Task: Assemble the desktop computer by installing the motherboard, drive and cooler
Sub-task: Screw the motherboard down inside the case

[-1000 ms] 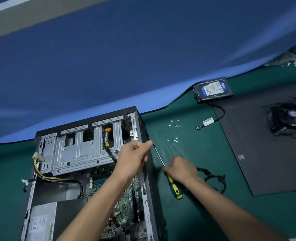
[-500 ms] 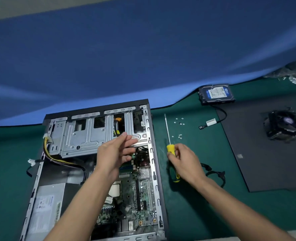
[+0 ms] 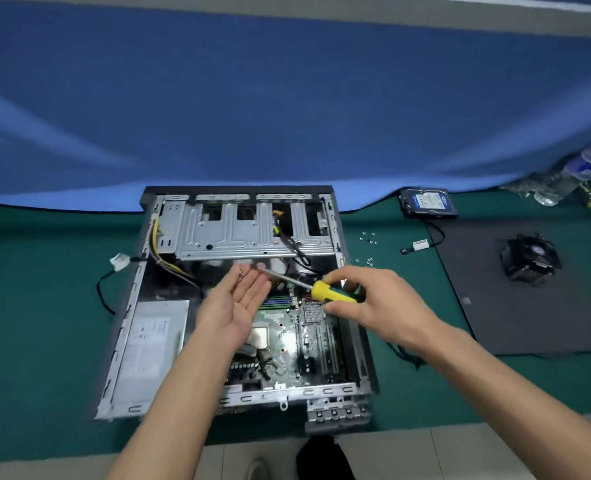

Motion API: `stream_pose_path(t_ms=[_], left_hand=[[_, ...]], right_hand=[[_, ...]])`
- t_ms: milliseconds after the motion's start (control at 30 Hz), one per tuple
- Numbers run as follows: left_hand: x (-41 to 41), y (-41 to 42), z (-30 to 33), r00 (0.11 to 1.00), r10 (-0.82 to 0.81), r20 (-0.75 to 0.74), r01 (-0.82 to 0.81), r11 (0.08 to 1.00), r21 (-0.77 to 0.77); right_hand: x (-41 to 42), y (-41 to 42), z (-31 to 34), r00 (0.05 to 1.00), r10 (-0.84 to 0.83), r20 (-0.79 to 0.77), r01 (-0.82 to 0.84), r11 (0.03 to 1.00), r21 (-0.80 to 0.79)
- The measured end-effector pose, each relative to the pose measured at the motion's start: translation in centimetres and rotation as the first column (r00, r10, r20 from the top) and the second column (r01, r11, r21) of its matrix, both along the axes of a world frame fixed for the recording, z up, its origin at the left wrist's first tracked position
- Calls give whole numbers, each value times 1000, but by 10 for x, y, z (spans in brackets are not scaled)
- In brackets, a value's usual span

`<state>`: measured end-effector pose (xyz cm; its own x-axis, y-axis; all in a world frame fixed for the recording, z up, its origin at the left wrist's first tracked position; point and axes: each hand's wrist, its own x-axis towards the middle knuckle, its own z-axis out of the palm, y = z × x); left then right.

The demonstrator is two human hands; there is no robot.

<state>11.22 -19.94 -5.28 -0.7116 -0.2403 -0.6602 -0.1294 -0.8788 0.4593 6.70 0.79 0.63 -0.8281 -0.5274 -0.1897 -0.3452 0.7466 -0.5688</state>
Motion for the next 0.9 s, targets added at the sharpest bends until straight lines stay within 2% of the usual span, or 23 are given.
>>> stream_pose_path(t_ms=[200,300,400,733,900], left_hand=[[31,-3,-13,998,54,-19,-50,986,159],[34,1,-17,998,52,-23,-48,986,160],[34,5,-18,999,32,-29,-27,990,142],[29,17,-20,999,25,-46,-18,989,149],[24,28,-26,1000,30,-1,-29,982,189]], right_hand=[[25,-10,8,998,12,-56,-7,997,81],[28,-8,13,985,32,-172,-5,988,155],[30,-5,15,977,36,-212,-1,986,164],[24,-3,18,980,31,-194,5,984,178],[21,-5,20,988,13,-153,22,975,222]])
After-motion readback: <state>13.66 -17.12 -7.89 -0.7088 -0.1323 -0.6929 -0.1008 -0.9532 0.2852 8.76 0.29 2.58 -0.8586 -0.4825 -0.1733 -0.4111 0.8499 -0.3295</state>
